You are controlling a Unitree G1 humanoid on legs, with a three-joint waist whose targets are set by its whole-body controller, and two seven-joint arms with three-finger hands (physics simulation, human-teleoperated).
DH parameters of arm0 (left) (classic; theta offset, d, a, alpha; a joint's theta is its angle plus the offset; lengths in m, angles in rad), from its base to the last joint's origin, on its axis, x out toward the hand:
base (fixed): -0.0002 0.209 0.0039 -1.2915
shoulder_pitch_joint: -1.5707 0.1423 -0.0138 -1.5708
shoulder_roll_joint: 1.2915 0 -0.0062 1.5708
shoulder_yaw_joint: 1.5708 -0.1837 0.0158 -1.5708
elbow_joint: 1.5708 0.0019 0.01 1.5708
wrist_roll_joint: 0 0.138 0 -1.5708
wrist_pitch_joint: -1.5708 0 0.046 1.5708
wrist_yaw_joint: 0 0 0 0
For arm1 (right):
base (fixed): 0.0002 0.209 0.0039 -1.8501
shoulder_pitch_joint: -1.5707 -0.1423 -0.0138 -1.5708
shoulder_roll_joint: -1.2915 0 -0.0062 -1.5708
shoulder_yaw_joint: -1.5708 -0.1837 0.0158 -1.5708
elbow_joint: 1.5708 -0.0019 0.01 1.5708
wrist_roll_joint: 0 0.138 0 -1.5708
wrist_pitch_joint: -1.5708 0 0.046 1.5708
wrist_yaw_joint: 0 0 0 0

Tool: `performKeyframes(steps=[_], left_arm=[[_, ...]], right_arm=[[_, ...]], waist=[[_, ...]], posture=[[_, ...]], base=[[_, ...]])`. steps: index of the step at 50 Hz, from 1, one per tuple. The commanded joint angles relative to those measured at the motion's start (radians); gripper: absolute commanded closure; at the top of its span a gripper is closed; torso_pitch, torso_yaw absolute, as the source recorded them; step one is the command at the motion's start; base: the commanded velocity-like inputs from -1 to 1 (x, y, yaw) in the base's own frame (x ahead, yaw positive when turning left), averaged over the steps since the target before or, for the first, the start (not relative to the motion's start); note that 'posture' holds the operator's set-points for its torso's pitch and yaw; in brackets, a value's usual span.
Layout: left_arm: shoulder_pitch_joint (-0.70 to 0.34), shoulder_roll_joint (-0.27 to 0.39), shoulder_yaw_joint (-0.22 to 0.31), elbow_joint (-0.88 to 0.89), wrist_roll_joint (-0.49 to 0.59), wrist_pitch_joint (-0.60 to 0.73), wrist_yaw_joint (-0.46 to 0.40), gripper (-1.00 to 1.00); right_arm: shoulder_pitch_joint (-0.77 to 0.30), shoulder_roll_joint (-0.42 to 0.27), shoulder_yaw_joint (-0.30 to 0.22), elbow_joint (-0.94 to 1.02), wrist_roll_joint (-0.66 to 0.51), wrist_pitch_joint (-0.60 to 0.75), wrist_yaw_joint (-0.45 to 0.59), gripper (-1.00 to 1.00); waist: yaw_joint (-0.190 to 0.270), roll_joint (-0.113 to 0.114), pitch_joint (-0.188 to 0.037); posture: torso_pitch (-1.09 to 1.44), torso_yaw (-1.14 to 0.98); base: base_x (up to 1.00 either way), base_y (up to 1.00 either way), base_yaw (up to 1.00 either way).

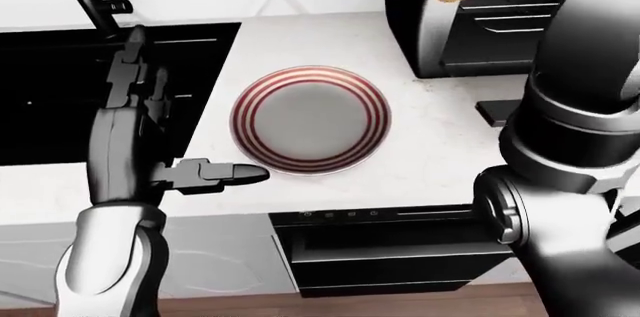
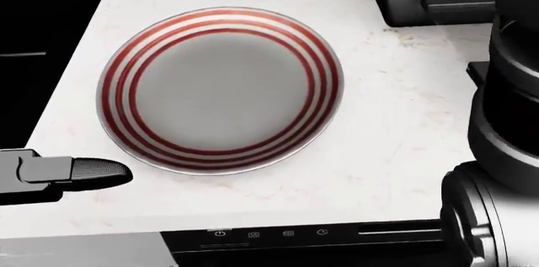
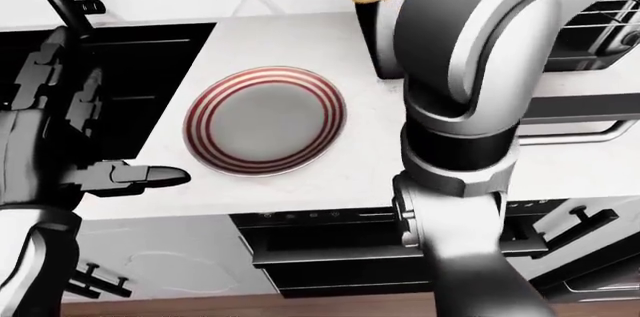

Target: Place the scone on the rack of the toaster oven.

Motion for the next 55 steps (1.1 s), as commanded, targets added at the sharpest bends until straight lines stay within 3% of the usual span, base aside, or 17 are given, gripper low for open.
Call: performKeyframes(steps=[1, 8, 14, 21, 32, 55], left_arm=[[-0.019, 0.005, 0.003, -0.022, 0.004, -0.028, 0.006, -1.00], [-0.016, 0.006, 0.001, -0.022, 0.004, -0.029, 0.006, -1.00], [-0.012, 0.003, 0.000, -0.024, 0.005, -0.032, 0.007, -1.00], [-0.001, -0.001, -0.005, -0.019, 0.009, -0.046, 0.007, -1.00], [0.010, -0.005, -0.006, -0.022, 0.015, -0.052, 0.003, -1.00], [0.007, -0.003, -0.004, -0.016, 0.020, -0.054, -0.006, -1.00]], right_arm=[[-0.030, -0.028, -0.019, -0.026, -0.037, -0.009, 0.028, 0.90], [-0.013, -0.109, -0.063, -0.074, -0.076, -0.019, 0.101, 0.91], [-0.013, -0.164, -0.092, -0.068, -0.050, -0.015, 0.072, 0.91], [0.038, -0.230, -0.129, -0.064, 0.028, -0.003, -0.023, 0.91], [0.068, -0.294, -0.143, 0.023, 0.183, -0.006, -0.232, 0.92], [0.151, -0.349, -0.173, 0.057, 0.333, 0.002, -0.464, 0.95]], waist=[[0.000, 0.000, -0.025], [0.000, -0.002, -0.024], [-0.001, -0.003, -0.024], [0.001, -0.007, -0.026], [0.002, -0.012, -0.030], [0.008, -0.021, -0.034]], posture=[[0.00, 0.00], [0.00, 0.00], [0.00, 0.00], [0.00, 0.00], [0.00, 0.00], [0.00, 0.00]], base=[[0.00, 0.00, 0.00], [0.00, 0.00, 0.00], [0.00, 0.00, 0.00], [0.00, 0.00, 0.00], [0.00, 0.00, 0.00], [0.00, 0.00, 0.00]])
